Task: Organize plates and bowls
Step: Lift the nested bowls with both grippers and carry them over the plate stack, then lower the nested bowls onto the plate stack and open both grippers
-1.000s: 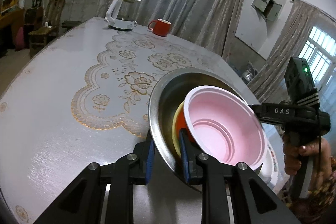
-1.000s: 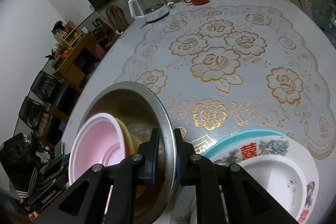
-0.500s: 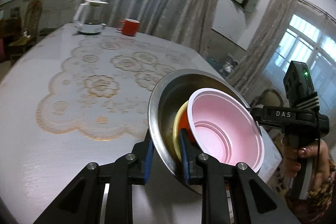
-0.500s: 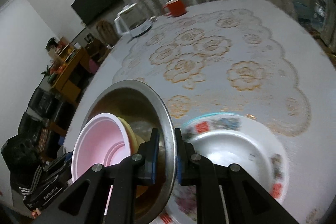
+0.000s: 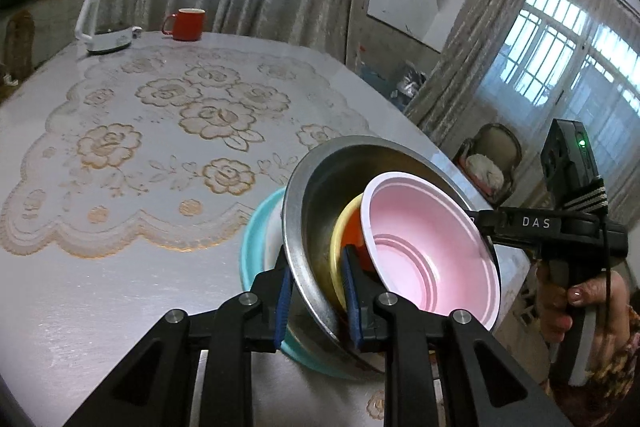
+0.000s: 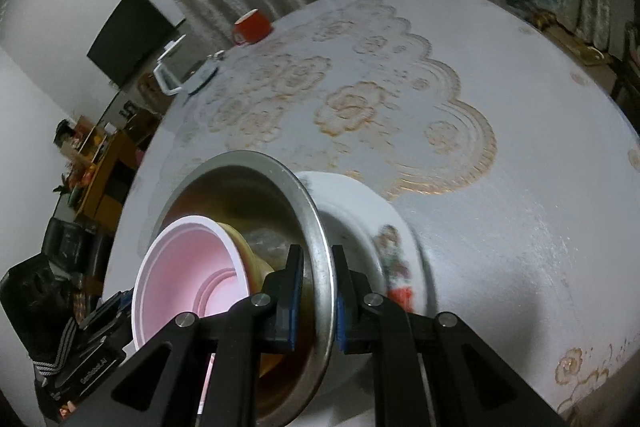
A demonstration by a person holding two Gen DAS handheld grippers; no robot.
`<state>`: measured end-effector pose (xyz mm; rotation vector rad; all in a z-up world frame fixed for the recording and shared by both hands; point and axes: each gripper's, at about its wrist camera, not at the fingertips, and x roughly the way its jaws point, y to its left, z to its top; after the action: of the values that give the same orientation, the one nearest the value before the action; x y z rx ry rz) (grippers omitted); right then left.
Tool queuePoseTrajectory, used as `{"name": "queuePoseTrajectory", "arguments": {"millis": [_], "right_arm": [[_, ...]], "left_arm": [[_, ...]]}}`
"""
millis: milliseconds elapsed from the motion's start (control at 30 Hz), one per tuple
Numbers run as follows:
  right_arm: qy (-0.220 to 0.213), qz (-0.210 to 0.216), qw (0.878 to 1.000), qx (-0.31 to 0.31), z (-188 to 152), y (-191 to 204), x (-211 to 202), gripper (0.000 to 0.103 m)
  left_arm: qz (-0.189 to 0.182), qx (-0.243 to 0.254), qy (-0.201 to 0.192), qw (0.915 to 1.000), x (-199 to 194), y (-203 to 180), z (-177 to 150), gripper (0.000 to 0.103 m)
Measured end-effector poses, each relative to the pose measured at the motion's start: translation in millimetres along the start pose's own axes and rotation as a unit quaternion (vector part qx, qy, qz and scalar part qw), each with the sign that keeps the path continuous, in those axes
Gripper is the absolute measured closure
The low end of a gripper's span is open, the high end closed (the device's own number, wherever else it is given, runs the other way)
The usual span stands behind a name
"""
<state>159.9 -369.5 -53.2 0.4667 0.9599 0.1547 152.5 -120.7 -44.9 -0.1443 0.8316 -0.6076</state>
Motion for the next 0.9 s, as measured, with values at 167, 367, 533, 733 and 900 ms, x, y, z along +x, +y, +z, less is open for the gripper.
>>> {"name": "queuePoseTrajectory", "arguments": {"millis": [167,367,533,733,900], "right_arm": [[-0.003,-0.009,1.0,0.012,-5.0,-12.9,5.1,0.089],[-0.023,-0.017,1.0,0.01,-8.0,-15.2,9.1,0.086],[-0.064,-0.048,0.997,0.002,-11.5,-13.2,-0.9,0.072],[-0.128,-0.097,0.987,-0.017,-24.1,-8.3,-34.4,0.066],[-0.17,-0.112,0.978,-0.052,-58.7,5.1,-63.4,0.064]], "left_arm": [[0.005,-0.004,0.011,0.9999,12.6,-0.2,-3.1,0.08],[0.024,0.005,0.01,0.9997,12.1,-3.3,-3.2,0.076],[0.046,0.015,-0.007,0.9988,-3.1,-7.2,-6.5,0.055],[0.071,0.006,-0.037,0.9967,-31.8,-8.4,-20.9,0.033],[0.08,0.024,-0.038,0.9958,-52.0,-20.6,-44.3,0.018]]}}
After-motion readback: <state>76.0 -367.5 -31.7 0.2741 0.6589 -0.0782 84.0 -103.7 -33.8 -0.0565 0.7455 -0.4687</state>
